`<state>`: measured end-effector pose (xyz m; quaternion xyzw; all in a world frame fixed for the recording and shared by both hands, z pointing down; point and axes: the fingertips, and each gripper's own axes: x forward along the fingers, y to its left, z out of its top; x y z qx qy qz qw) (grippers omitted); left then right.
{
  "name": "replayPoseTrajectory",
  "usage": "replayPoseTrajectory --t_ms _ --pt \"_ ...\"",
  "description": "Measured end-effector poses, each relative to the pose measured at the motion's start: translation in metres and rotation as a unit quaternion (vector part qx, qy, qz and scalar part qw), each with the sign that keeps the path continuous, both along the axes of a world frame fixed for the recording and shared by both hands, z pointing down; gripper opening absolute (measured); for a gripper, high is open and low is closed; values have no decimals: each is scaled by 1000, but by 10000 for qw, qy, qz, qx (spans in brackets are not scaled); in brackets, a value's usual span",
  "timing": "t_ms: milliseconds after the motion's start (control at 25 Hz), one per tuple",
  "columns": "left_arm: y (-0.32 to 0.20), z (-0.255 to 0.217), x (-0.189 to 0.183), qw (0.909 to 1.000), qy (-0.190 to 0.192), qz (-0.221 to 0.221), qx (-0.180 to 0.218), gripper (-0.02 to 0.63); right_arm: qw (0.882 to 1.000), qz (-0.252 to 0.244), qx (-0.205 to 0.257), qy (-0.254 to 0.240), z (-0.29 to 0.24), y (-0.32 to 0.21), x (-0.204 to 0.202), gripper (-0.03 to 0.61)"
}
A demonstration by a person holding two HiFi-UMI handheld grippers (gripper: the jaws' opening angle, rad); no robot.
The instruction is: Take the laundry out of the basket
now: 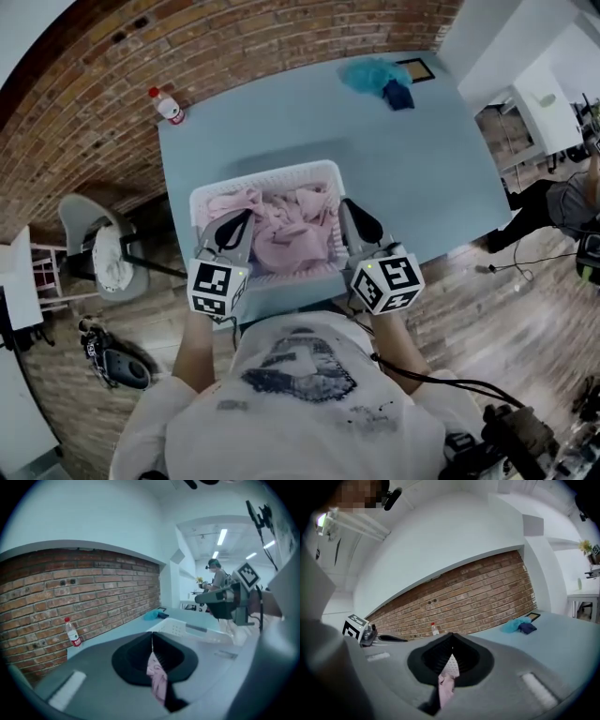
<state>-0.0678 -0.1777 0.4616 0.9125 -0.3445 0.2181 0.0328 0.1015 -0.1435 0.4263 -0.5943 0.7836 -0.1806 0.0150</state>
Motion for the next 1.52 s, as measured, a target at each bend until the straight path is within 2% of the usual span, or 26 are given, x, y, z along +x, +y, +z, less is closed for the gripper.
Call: replayPoseTrajectory --t_ms 160,360,520,720,960,1160,1360,1520 --pt "-1 5 4 9999 -138 66 -36 -6 10000 -30 -34 -11 1 -5 10 -2" --pt "2 16 13 9989 -160 400 -162 -6 9999 91 -104 -19 9 -2 11 -2" --pt "10 31 21 9942 -286 975 -355 62 9994 269 -193 -60 14 3 8 -2" --pt "31 58 35 9772 -638 1826 -877 157 9986 444 -289 -37 20 11 7 -2" --pt "40 68 48 9633 -200 2241 -1462 314 9979 513 -388 -42 26 17 4 -2" --pt "44 73 58 9531 -153 2536 -1646 406 9972 612 -423 -58 28 21 5 -2" --pt "49 90 68 9378 -546 2926 -1788 492 9967 684 -431 -63 27 22 8 -2" --pt "55 110 75 9246 -995 3198 -1813 502 9964 723 -439 -75 27 25 10 -2"
